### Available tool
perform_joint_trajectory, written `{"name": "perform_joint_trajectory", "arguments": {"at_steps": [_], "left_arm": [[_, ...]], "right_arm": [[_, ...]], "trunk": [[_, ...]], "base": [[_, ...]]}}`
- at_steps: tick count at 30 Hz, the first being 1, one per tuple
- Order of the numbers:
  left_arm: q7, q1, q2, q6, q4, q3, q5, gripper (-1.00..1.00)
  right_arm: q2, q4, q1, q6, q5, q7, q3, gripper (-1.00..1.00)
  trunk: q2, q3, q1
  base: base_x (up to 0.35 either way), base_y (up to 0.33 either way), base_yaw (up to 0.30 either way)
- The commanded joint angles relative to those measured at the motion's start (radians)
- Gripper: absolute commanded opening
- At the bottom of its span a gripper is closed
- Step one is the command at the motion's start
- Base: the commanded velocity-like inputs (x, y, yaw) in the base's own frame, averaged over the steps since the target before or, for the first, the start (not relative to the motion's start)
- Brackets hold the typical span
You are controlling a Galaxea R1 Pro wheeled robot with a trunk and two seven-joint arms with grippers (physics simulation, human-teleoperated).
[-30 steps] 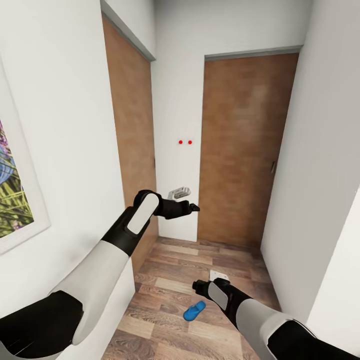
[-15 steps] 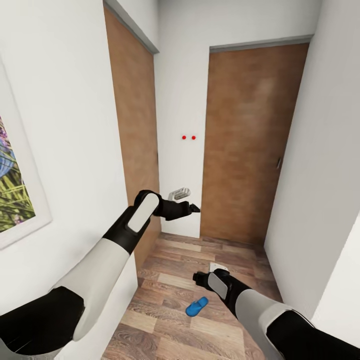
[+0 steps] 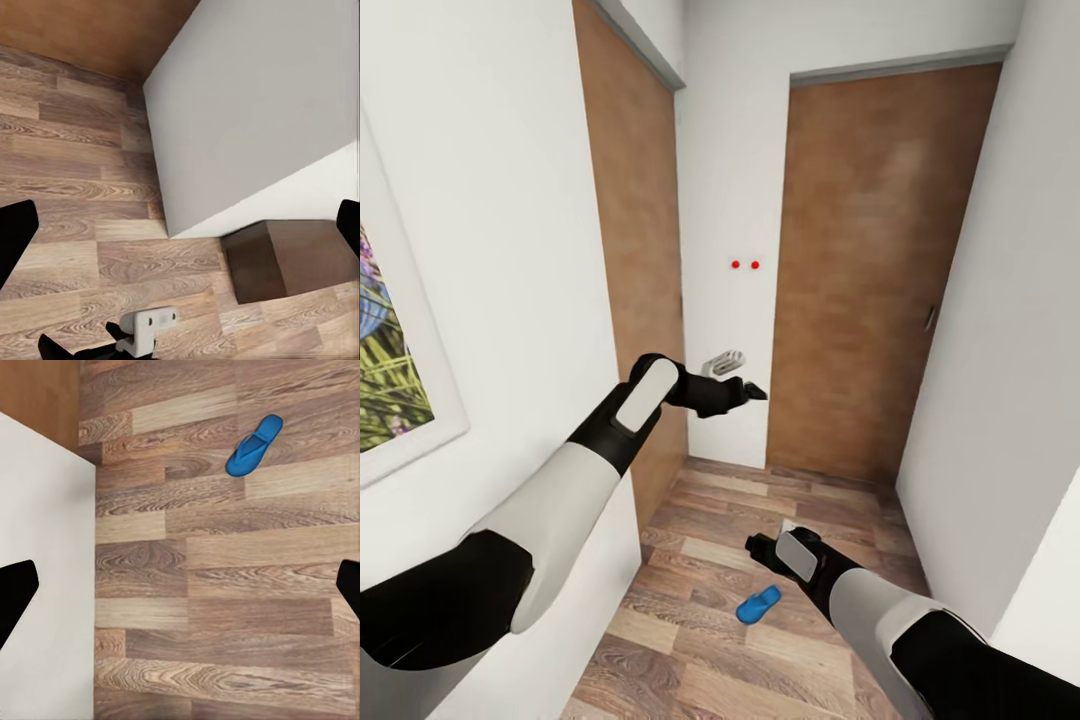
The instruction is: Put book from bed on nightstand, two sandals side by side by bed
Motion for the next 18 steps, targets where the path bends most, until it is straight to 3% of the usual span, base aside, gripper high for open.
{"name": "perform_joint_trajectory", "arguments": {"at_steps": [1,4,6,18], "left_arm": [[-0.003,-0.002,0.000,0.001,0.000,-0.008,0.010,1.00],[-0.040,-0.003,0.000,0.000,0.000,-0.032,0.012,1.00],[-0.098,-0.005,0.000,-0.001,-0.008,-0.061,0.012,1.00],[-0.163,-0.005,0.000,0.003,-0.020,-0.080,0.013,1.00]], "right_arm": [[0.000,-0.002,-0.001,0.004,-0.009,-0.007,0.008,1.00],[0.000,-0.002,-0.001,0.002,-0.012,-0.008,0.009,1.00],[0.001,-0.002,-0.002,-0.008,-0.016,-0.008,0.010,1.00],[0.001,-0.002,-0.002,-0.058,-0.017,-0.009,0.010,1.00]], "trunk": [[-0.009,-0.007,0.004],[-0.030,-0.021,0.016],[-0.044,-0.030,0.023],[-0.128,-0.086,0.069]], "base": [[0.000,0.000,0.072],[0.000,0.000,0.072],[0.000,0.000,0.038],[0.000,0.000,0.010]]}}
